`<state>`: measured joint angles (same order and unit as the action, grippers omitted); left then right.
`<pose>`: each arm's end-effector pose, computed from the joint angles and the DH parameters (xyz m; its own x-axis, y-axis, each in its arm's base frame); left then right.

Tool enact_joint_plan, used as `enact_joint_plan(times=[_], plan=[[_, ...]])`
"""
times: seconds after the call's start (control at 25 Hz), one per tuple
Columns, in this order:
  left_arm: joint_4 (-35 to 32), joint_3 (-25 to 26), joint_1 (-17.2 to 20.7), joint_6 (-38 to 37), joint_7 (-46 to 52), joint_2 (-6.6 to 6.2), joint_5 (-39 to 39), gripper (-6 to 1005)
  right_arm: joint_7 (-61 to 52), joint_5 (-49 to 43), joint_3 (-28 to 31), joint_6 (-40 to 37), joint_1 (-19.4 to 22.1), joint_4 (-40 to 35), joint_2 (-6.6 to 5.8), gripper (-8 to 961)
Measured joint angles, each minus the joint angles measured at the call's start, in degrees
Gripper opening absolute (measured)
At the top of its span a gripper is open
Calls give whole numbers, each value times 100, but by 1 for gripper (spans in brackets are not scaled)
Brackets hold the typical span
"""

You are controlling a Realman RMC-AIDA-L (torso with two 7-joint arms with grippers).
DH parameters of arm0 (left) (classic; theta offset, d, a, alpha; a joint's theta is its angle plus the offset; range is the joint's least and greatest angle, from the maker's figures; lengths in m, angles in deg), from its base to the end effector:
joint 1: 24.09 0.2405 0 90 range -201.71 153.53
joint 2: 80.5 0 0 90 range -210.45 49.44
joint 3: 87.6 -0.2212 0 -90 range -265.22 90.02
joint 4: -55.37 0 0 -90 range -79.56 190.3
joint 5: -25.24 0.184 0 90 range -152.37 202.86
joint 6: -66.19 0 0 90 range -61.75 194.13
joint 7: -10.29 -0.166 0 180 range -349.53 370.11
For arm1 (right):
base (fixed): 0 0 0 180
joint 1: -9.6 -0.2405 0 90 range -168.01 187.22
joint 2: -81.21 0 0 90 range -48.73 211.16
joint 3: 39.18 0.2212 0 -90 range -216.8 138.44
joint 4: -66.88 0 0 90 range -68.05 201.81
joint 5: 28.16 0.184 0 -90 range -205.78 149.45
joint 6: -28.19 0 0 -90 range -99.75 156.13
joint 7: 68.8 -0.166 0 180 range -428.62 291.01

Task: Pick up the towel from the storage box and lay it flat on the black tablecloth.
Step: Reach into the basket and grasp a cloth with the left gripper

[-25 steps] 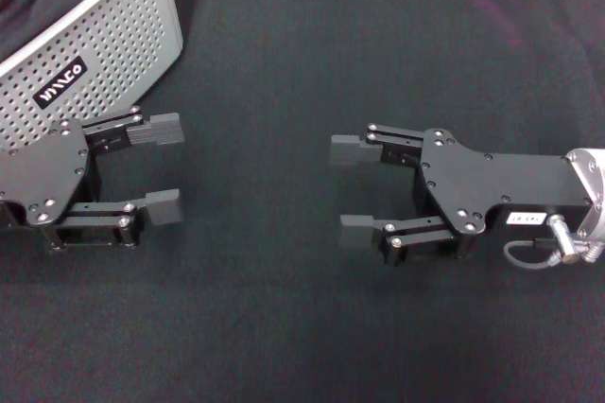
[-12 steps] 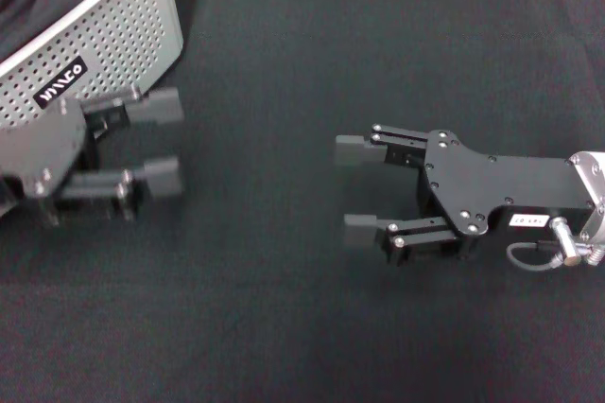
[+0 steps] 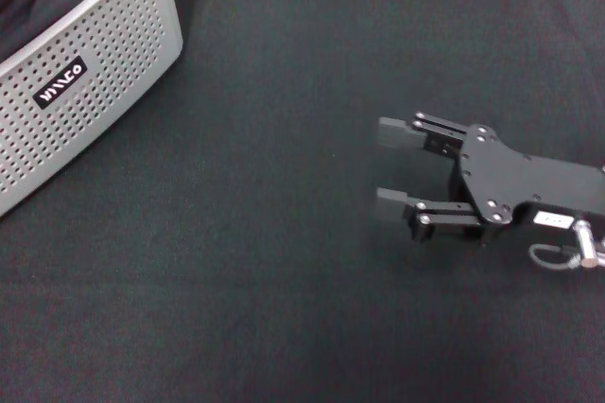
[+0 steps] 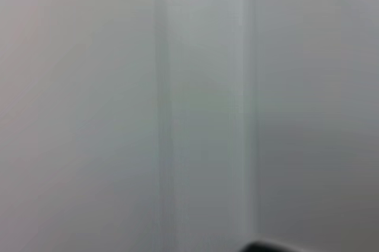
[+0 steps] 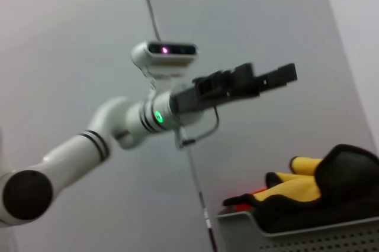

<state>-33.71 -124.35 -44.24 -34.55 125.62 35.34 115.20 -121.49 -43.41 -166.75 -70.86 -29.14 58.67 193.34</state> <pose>-0.1226 0.2817 0.1656 0.7462 0.0708 0.6619 0.3928 -0.8497 -0.3519 0.1419 0.2621 -0.0260 0.5786 -0.1863 -0.7941 -0.1878 -0.9778 0.0925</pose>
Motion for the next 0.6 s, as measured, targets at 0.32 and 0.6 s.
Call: enact_joint_plan(times=[0.32,0.6], plan=[[-2123,-141,-82,1342,1278,314,2864,737,132,1,182,167,275,5,31,848],[-1963,-1073,-210,1850,1892,400,4711,693,136,-22,246,293,286,-1,55,847]])
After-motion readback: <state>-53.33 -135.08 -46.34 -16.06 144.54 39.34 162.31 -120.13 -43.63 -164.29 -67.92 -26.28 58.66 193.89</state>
